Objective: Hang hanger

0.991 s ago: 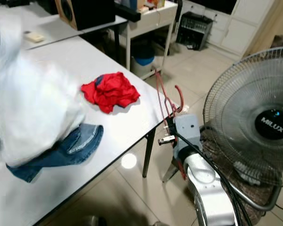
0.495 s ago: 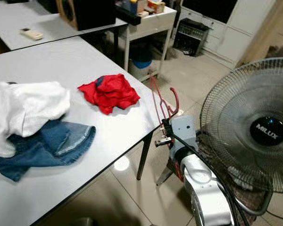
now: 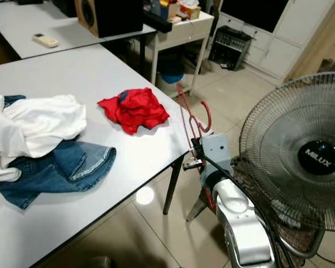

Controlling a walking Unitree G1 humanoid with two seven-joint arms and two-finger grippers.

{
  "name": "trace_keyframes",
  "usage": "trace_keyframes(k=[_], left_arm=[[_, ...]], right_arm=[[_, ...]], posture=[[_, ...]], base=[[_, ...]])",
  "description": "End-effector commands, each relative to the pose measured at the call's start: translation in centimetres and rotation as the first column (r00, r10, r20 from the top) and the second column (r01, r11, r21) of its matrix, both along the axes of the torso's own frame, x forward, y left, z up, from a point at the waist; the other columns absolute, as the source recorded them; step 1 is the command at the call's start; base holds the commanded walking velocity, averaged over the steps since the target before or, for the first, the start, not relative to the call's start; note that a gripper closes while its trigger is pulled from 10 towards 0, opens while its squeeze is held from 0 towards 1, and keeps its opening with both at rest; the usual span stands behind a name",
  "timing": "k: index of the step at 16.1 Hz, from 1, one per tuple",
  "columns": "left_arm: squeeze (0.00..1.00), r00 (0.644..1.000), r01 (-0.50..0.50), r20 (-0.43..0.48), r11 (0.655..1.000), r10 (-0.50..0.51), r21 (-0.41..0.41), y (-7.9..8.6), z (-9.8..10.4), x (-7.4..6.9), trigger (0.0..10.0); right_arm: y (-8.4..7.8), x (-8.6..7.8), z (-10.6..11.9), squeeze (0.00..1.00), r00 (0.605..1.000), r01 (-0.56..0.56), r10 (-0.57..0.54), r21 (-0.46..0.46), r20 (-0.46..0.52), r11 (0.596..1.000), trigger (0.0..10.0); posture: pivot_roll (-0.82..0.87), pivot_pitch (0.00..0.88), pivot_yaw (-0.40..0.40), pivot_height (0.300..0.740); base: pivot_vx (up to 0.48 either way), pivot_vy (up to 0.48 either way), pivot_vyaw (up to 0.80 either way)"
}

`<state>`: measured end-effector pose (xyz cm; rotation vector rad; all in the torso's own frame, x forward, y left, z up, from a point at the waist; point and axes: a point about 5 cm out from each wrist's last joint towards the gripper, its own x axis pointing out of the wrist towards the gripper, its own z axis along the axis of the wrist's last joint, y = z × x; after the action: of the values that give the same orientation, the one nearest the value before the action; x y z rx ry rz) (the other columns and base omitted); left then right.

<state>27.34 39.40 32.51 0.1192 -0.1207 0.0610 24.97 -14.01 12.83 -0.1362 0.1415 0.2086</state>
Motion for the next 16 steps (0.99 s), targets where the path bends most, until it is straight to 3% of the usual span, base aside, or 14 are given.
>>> trace_keyframes(k=[1, 2, 3, 5, 6, 7, 8, 9, 10, 11, 13, 16], left_arm=[[1.00, 0.996, 0.093, 0.009, 0.996, -0.093, -0.008, -1.5, 0.3, 0.7, 10.0], [1.00, 0.986, 0.168, -0.003, 0.986, -0.168, -0.004, -2.8, 0.0, 1.3, 10.0], [1.00, 0.926, 0.366, -0.105, 0.930, -0.361, 0.030, -7.2, -2.3, 3.0, 10.0], [1.00, 0.895, 0.409, -0.217, 0.911, -0.389, 0.055, -9.7, -5.2, 4.2, 10.0], [0.75, 0.891, 0.402, -0.269, 0.911, -0.364, 0.097, -10.0, -6.1, 4.4, 10.0], [0.00, 0.884, 0.376, -0.370, 0.906, -0.286, 0.197, -10.1, -7.7, 4.6, 10.0], [0.00, 0.875, 0.362, -0.424, 0.898, -0.235, 0.250, -9.8, -8.8, 4.5, 10.0], [0.00, 0.853, 0.369, -0.472, 0.897, -0.222, 0.245, -9.3, -9.5, 3.8, 10.0], [0.00, 0.832, 0.336, -0.527, 0.912, -0.171, 0.234, -7.6, -9.8, 2.4, 10.0], [0.00, 0.830, 0.317, -0.539, 0.916, -0.144, 0.244, -6.9, -9.9, 1.9, 10.0], [0.00, 0.812, 0.206, -0.583, 0.937, -0.003, 0.281, -3.2, -9.6, -0.3, 10.0], [0.00, 0.795, 0.123, -0.595, 0.928, 0.119, 0.351, -0.5, -8.6, -1.9, 10.0]], right_arm=[[-0.4, 0.2, 0.4, 0.00, 1.000, 0.019, -0.019, -0.001, 0.022, 1.000, 10.0], [-0.4, 0.1, 0.4, 0.00, 1.000, 0.020, -0.020, -0.001, 0.024, 1.000, 10.0], [-0.4, 0.2, 0.5, 0.00, 0.999, 0.024, -0.024, -0.001, 0.028, 1.000, 10.0], [-0.4, 0.2, 0.5, 0.00, 0.999, 0.029, -0.029, 0.000, 0.033, 1.000, 10.0], [-0.5, 0.2, 0.6, 0.00, 0.999, 0.030, -0.030, 0.000, 0.035, 1.000, 10.0], [-0.6, 0.4, 0.7, 0.00, 0.999, 0.033, -0.033, 0.000, 0.039, 0.999, 10.0], [-0.6, 0.5, 0.7, 0.00, 0.999, 0.034, -0.034, 0.001, 0.042, 0.999, 10.0], [-0.5, 0.6, 0.8, 0.00, 0.999, 0.029, -0.029, 0.000, 0.045, 1.000, 10.0], [-0.5, 0.7, 0.8, 0.00, 0.998, 0.028, -0.028, 0.003, 0.048, 1.000, 10.0], [-0.5, 0.7, 0.8, 0.00, 0.998, 0.029, -0.029, 0.004, 0.048, 1.000, 10.0], [-0.4, 0.9, 0.7, 0.00, 0.999, 0.024, -0.024, 0.011, 0.046, 1.000, 10.0], [0.0, 1.2, 0.6, 0.00, 0.999, 0.005, -0.005, 0.012, 0.045, 1.000, 10.0]], posture=[[0.07, 0.036, -0.027, 0.740], [0.07, 0.035, -0.022, 0.740], [0.06, 0.028, -0.016, 0.740], [0.05, 0.016, -0.015, 0.740], [0.05, 0.015, -0.014, 0.740], [0.05, 0.010, -0.017, 0.740], [0.05, 0.009, -0.018, 0.740], [0.05, 0.005, -0.017, 0.740], [0.06, 0.002, -0.018, 0.740], [0.06, 0.002, -0.018, 0.740], [0.08, 0.003, -0.028, 0.740], [0.09, 0.003, -0.038, 0.740]], base=[[0.000, 0.000, 0.00], [0.000, 0.000, 0.00], [0.000, 0.000, 0.00], [0.000, 0.000, 0.00], [0.000, 0.000, 0.00], [0.000, 0.000, 0.00], [0.000, 0.000, 0.00], [0.000, 0.000, 0.00], [0.000, 0.000, 0.00], [0.000, 0.000, 0.00], [0.000, 0.000, 0.00], [0.000, 0.000, 0.00]])
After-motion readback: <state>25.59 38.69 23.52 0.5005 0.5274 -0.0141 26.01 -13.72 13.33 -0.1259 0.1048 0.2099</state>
